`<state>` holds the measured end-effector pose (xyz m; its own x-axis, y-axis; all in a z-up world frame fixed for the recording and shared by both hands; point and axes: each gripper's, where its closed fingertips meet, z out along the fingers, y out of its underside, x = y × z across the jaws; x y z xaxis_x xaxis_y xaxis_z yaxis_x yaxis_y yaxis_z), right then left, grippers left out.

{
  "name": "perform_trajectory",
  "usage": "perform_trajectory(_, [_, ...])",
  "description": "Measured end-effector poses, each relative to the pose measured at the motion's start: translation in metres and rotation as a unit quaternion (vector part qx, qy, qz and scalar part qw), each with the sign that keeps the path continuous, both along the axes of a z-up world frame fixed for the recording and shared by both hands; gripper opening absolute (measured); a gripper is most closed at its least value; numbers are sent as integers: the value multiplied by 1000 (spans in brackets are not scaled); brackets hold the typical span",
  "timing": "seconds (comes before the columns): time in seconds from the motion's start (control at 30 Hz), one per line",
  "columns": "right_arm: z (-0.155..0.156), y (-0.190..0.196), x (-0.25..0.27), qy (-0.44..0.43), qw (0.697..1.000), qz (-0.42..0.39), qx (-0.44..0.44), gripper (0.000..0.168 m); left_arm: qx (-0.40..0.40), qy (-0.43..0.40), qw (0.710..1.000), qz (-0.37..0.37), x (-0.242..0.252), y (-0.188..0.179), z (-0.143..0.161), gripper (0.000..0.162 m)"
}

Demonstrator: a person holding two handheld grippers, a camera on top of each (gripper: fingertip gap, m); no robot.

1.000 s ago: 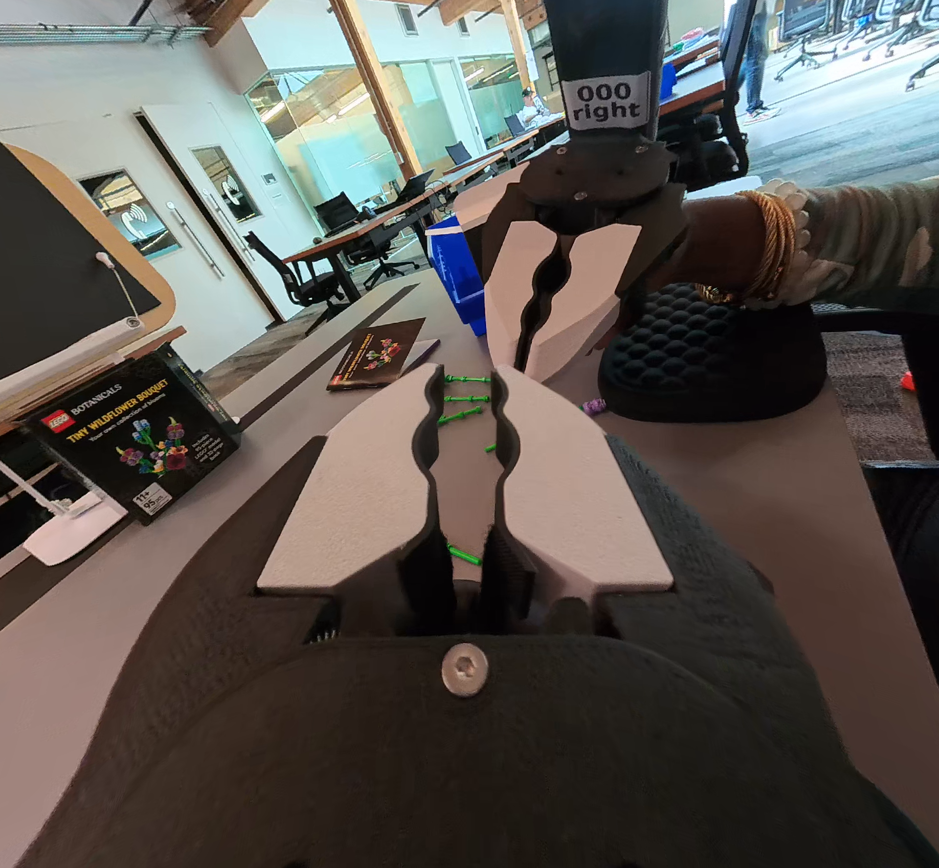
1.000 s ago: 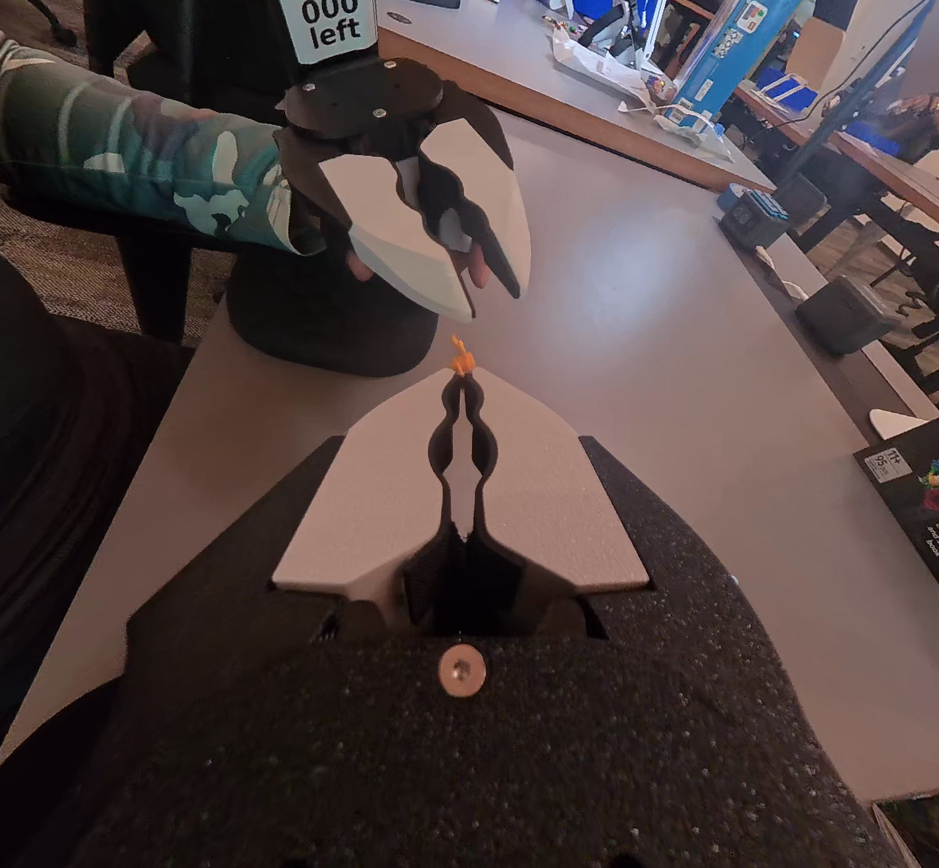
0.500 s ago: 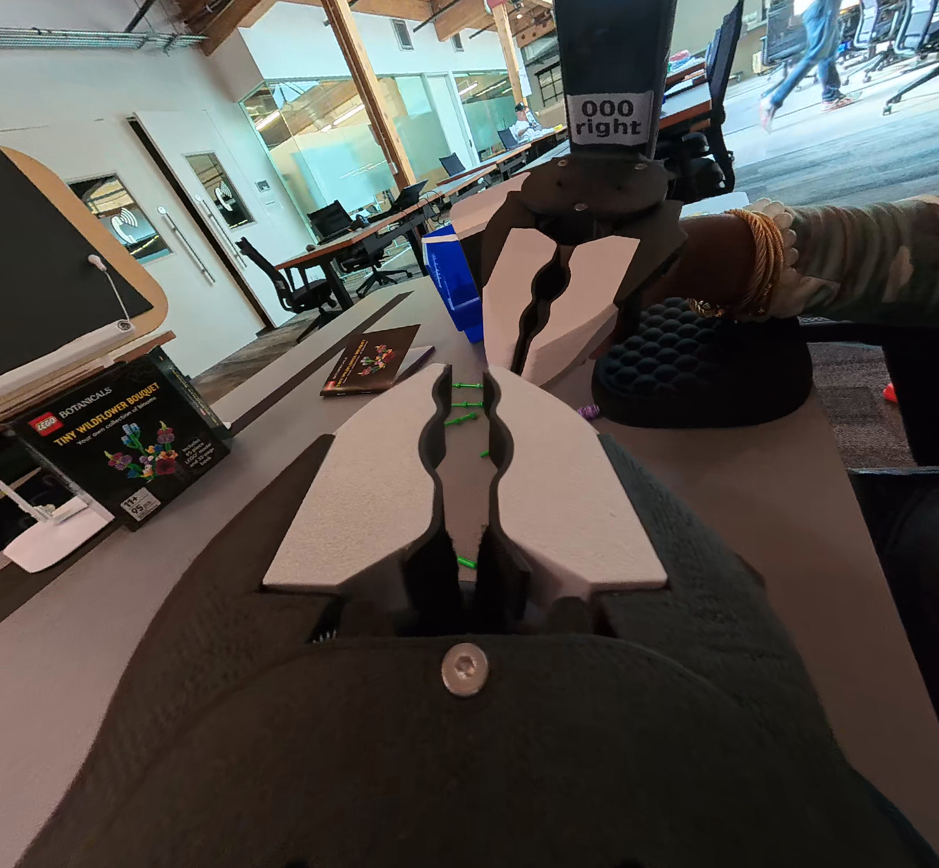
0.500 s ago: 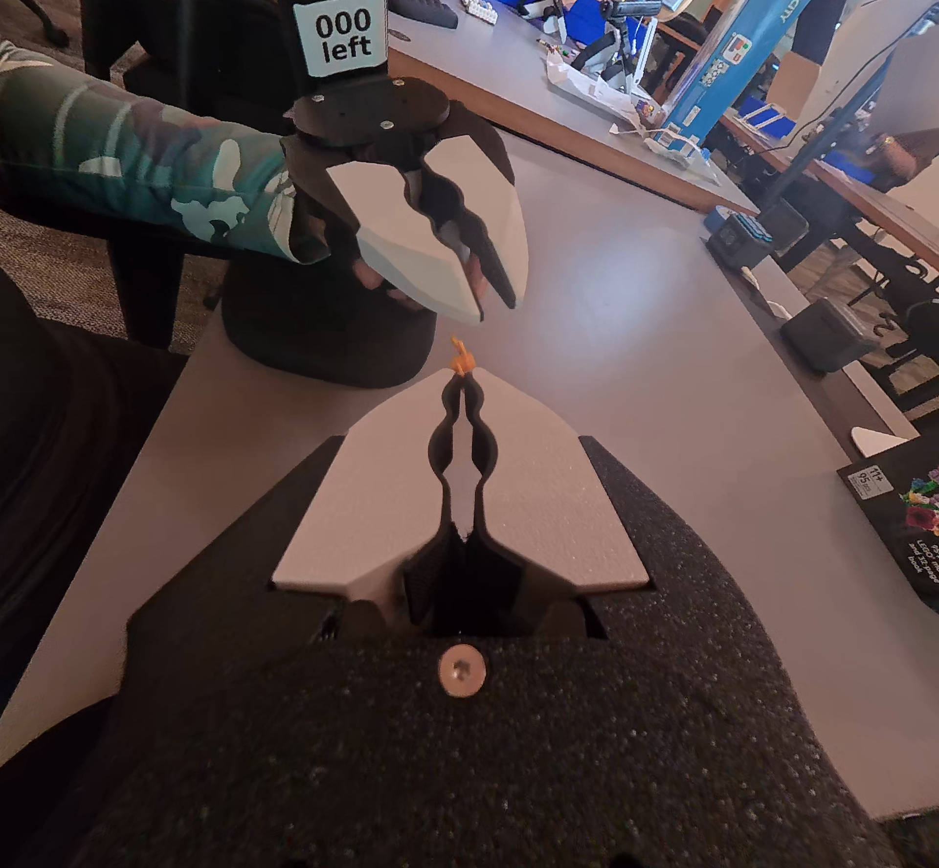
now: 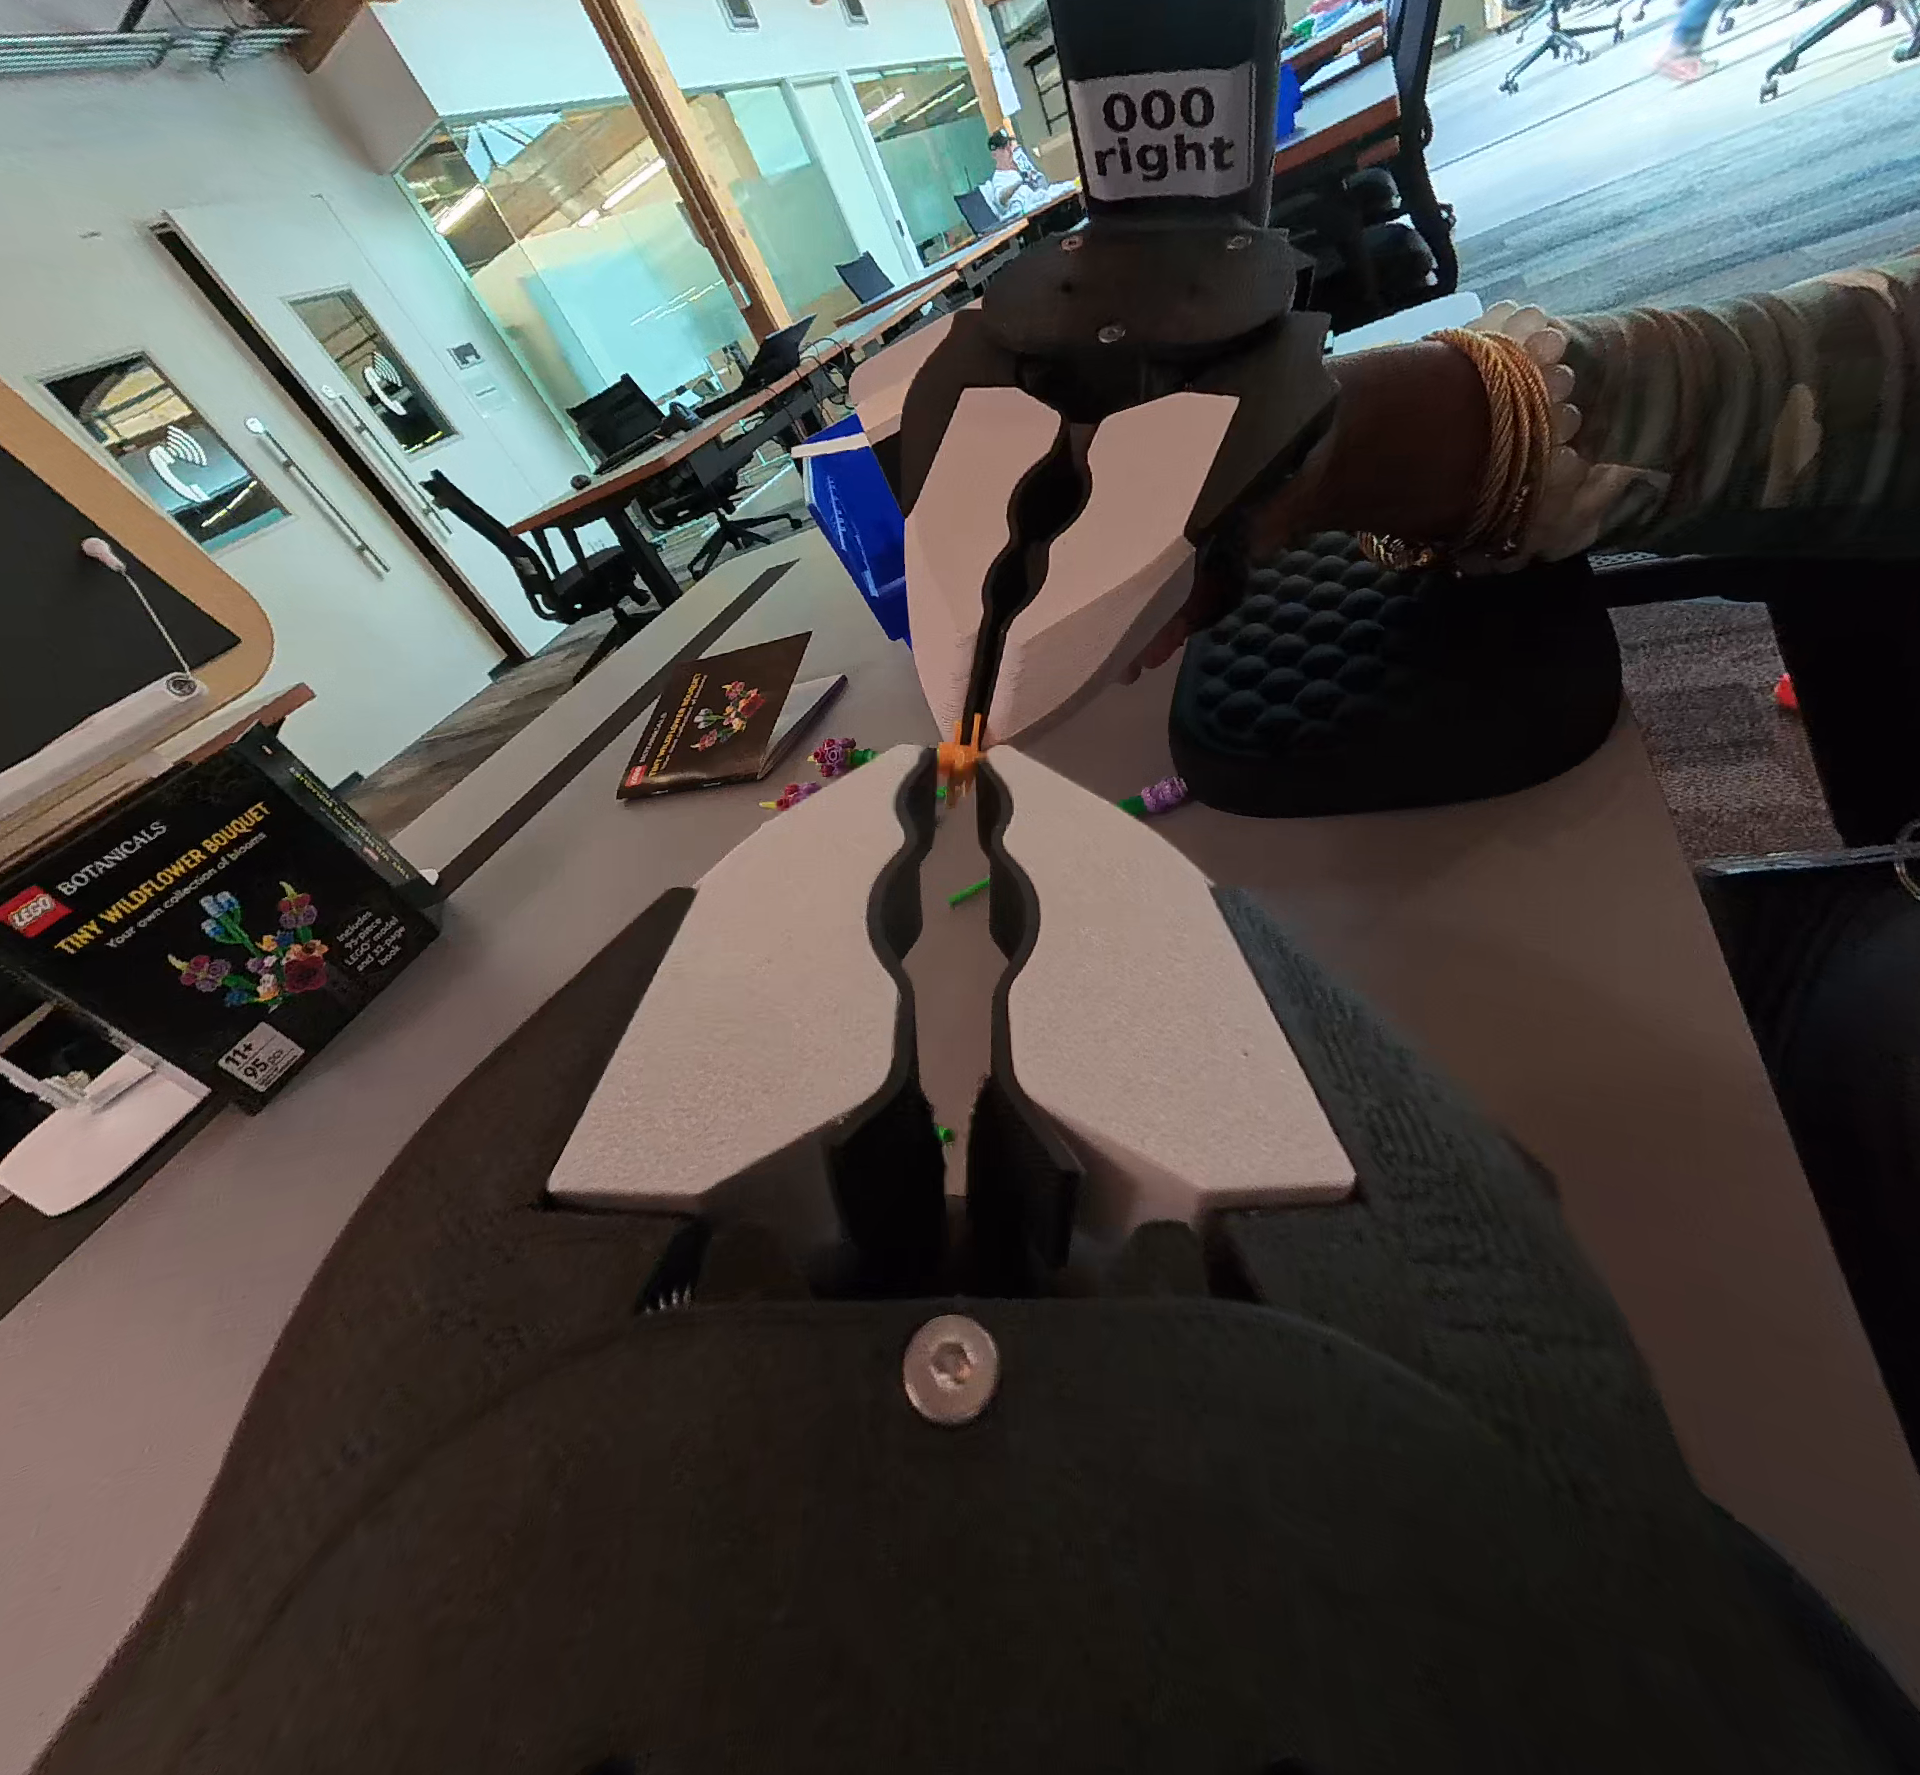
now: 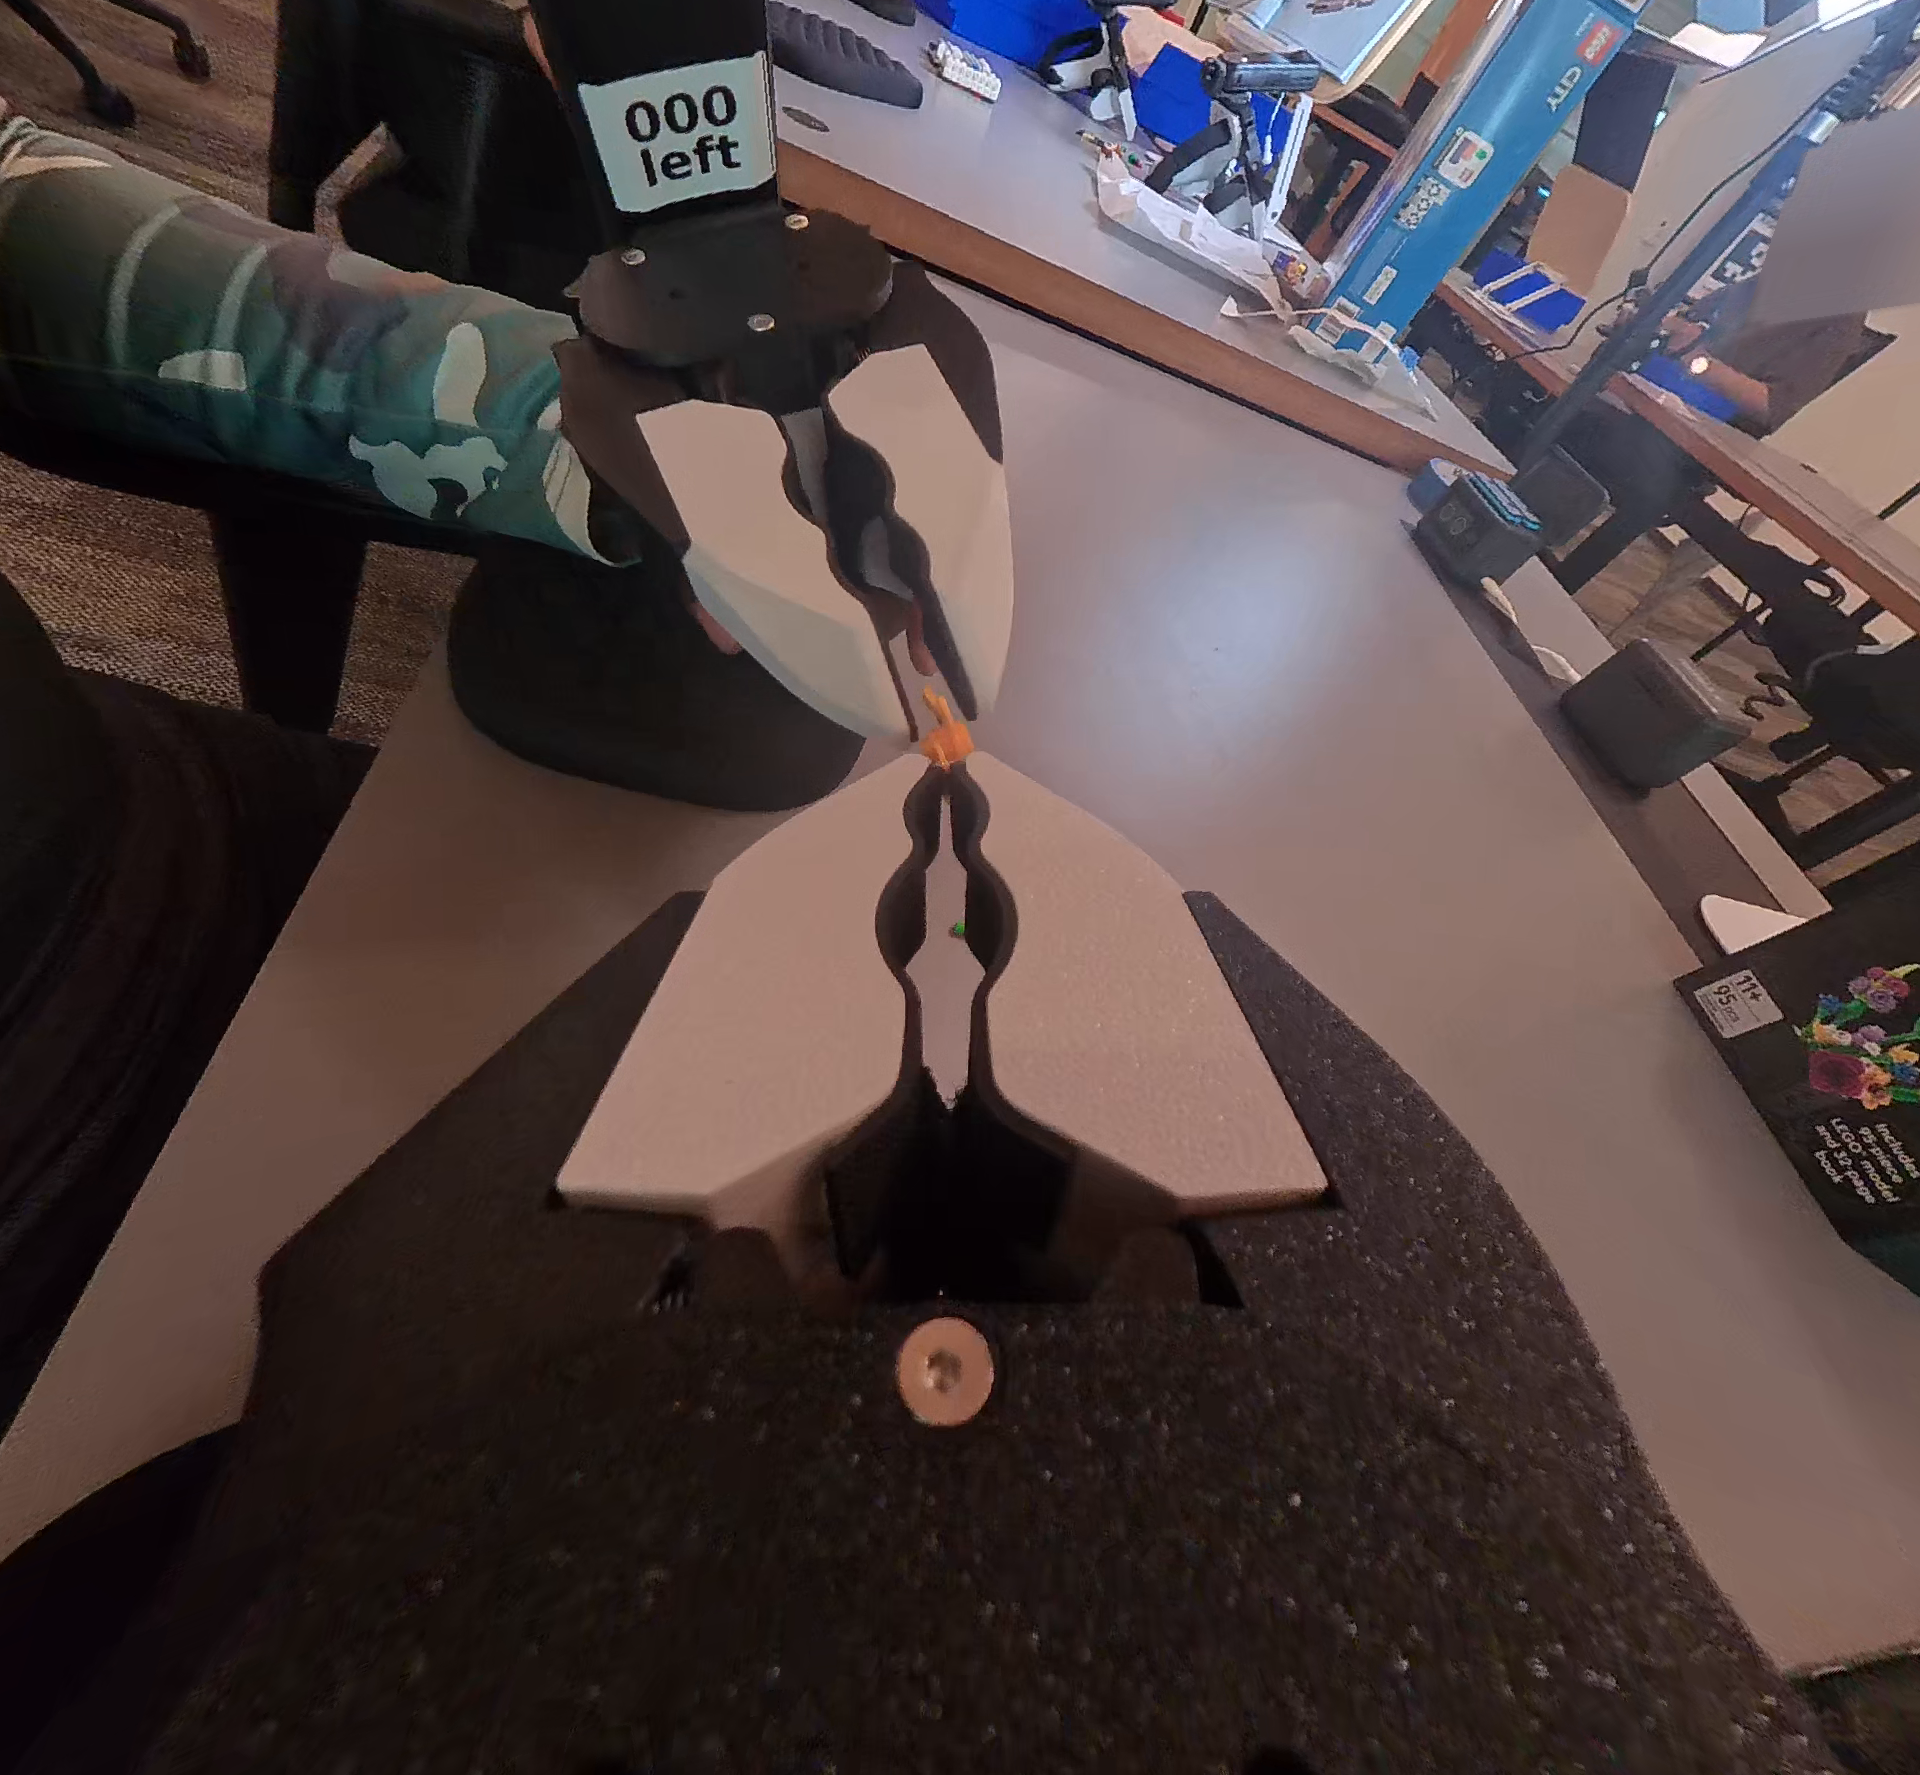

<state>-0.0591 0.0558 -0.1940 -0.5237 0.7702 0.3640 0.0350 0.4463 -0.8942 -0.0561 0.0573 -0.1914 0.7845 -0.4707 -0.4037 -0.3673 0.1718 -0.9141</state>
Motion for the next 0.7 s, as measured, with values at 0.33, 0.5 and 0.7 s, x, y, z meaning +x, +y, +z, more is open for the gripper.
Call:
perform_trajectory(0.33, [2,-2,1,8,1000,5,5,1,-5,-13,1000,-16,1,-2,1,5])
perform_trajectory(0.5, [4,-4,1,24,999,3,33,2,-24,-45,998,-32,0,-4,3,3])
perform_trajectory(0.7, [8,-4,-1,76,986,-27,143,2,-49,-91,994,-37,-4,-4,6,3])
